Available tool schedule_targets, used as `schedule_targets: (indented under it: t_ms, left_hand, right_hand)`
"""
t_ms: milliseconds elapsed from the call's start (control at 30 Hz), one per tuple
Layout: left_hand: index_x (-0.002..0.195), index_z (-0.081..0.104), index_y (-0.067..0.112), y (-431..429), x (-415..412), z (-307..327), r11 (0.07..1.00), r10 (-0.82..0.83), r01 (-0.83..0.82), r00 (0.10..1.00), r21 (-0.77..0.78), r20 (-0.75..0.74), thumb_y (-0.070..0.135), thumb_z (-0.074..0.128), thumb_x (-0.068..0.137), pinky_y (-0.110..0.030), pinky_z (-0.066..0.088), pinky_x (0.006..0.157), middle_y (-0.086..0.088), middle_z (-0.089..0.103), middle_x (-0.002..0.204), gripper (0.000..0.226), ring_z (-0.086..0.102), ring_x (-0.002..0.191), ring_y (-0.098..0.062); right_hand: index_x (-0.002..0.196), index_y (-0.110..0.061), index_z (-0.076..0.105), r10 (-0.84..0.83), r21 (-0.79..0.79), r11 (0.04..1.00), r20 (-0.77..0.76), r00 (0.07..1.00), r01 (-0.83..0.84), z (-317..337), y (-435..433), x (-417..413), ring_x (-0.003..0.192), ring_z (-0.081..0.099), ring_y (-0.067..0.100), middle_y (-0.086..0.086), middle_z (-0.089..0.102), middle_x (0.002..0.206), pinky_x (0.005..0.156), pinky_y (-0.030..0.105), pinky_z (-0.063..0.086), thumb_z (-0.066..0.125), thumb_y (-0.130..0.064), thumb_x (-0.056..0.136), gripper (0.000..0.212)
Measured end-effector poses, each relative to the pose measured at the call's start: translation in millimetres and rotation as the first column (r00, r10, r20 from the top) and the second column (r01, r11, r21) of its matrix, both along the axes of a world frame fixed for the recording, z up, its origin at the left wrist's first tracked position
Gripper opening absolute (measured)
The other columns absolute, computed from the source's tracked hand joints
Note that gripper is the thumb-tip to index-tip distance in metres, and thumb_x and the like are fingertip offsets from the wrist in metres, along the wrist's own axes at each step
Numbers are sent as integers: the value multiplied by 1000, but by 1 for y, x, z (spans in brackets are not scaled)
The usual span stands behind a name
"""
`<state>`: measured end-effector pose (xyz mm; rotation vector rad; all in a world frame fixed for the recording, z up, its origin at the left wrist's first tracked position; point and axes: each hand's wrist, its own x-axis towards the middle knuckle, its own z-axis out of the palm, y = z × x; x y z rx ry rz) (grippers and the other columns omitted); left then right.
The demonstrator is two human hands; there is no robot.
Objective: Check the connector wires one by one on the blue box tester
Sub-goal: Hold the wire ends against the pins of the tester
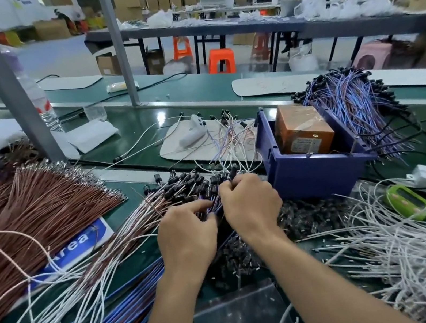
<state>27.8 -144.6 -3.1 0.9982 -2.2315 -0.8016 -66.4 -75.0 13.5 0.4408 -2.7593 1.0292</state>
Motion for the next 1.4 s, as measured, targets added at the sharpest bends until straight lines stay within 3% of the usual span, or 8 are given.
schedule_targets:
  t_ms: [133, 267, 367, 533, 700, 933, 1233, 1400]
  left_hand:
    - [101, 82, 35, 3, -2, 0, 995, -87, 93, 985, 34, -147, 32, 81, 86, -25, 56, 80, 12, 79, 97, 16, 71, 88, -7]
    - [86, 83, 39, 12, -2, 9, 907, -178, 305, 903, 290, -392, 20, 83, 85, -12, 53, 60, 19, 77, 75, 19, 72, 70, -2]
    - [87, 83, 36, 20, 0, 15, 837, -308, 469, 830, 283, -466, 16, 85, 83, -15, 55, 65, 14, 78, 78, 21, 74, 73, -6]
    - [101, 77, 48, 55, 2, 12, 808, -521, 584, 766, 70, -377, 23, 86, 79, -8, 52, 75, 31, 75, 85, 35, 72, 82, 6]
    - [95, 83, 35, 52, 1, 9, 836, -539, 547, 800, -46, -265, 18, 89, 77, -6, 48, 76, 37, 72, 86, 25, 69, 84, 11]
    - [77, 81, 41, 37, 3, 11, 952, -253, 298, 898, 74, -360, 22, 95, 68, -5, 50, 65, 26, 74, 73, 26, 71, 71, 5]
    - [75, 82, 38, 57, 5, 22, 778, -506, 602, 769, 179, -391, 33, 94, 60, -19, 56, 61, 9, 77, 72, 21, 72, 64, -8]
    - [78, 82, 40, 62, 7, 27, 724, -555, 663, 723, 190, -410, 44, 91, 58, -20, 57, 64, 9, 78, 75, 22, 75, 68, -10]
  right_hand:
    - [69, -18, 66, 123, -415, 900, -59, 991, -136, 15, 19, 19, 52, 57, 14, -7, 64, 57, 50, 31, 42, 58, -36, 96, 34]
    - [67, -17, 72, 391, -866, 493, 133, 911, -86, 47, 58, 28, 84, 74, 25, 7, 77, 81, 82, 42, 62, 55, -17, 103, 39]
    - [68, -14, 68, 596, -944, 320, 136, 791, -79, 55, 96, 32, 84, 73, 34, 19, 73, 82, 79, 40, 62, 54, -19, 97, 33]
    - [62, -14, 61, 548, -947, 309, 252, 797, 87, 44, 146, 20, 49, 43, 21, 6, 45, 56, 47, 30, 41, 53, -17, 95, 34]
    - [75, -2, 63, 485, -901, 408, 349, 802, 145, 29, 171, -1, 43, 23, 15, 2, 39, 50, 50, 36, 14, 51, -11, 96, 26]
    - [86, -17, 78, 421, -596, 796, 422, 803, -105, 20, 177, -6, 46, 46, 3, 4, 68, 69, 48, 15, 33, 69, -8, 87, 13]
    - [102, -29, 79, 644, -545, 746, 446, 622, -382, 21, 171, 7, 93, 73, 5, -7, 79, 98, 77, 12, 51, 73, -32, 78, 26]
    - [90, -15, 79, 697, -554, 699, 383, 607, -453, 15, 165, 9, 52, 48, 4, -5, 61, 61, 52, 11, 36, 72, -27, 86, 15]
